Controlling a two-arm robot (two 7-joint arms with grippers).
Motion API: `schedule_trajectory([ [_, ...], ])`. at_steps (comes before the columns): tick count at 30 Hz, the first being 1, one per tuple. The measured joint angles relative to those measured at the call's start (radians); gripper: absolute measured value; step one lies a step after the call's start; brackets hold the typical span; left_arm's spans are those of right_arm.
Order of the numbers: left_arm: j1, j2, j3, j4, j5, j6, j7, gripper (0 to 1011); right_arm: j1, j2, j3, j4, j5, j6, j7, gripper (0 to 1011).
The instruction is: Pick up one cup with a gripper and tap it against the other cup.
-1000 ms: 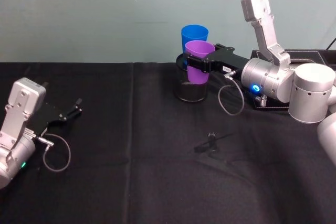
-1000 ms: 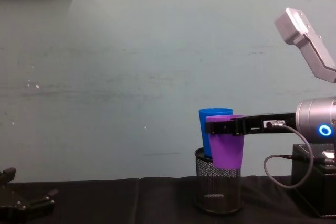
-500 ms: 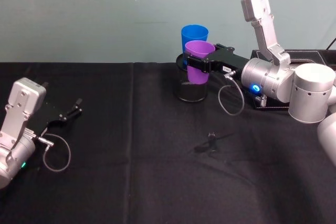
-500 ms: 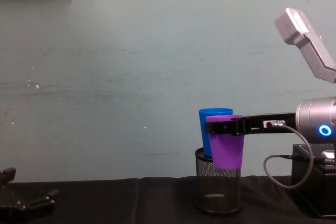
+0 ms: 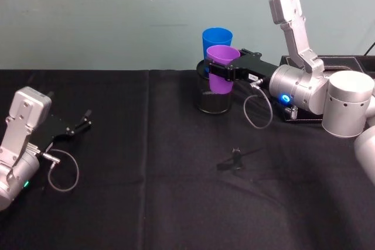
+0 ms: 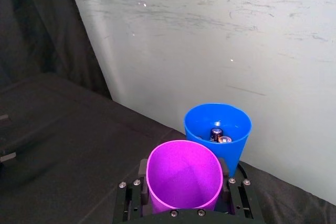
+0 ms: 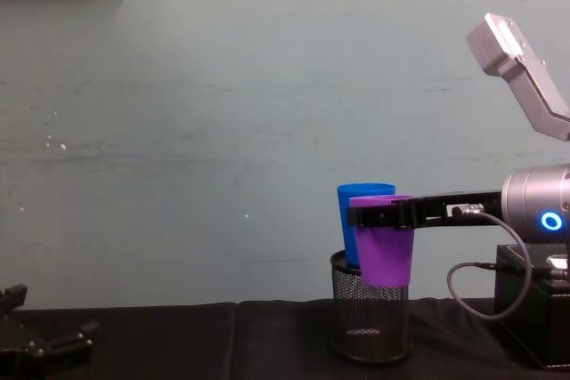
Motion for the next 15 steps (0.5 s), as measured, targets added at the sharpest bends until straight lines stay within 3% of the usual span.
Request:
schedule_trajectory([
  [7, 0.0, 0.0, 0.0, 0.0, 0.0, 0.0, 0.0, 1000, -0.031, 0.015, 0.006, -0.037, 0.015, -0.009, 0.013, 738],
  [15, 0.0, 0.0, 0.0, 0.0, 0.0, 0.0, 0.0, 1000, -0.127, 0.07, 0.002, -0.174, 0.04, 0.001, 0.023, 739],
])
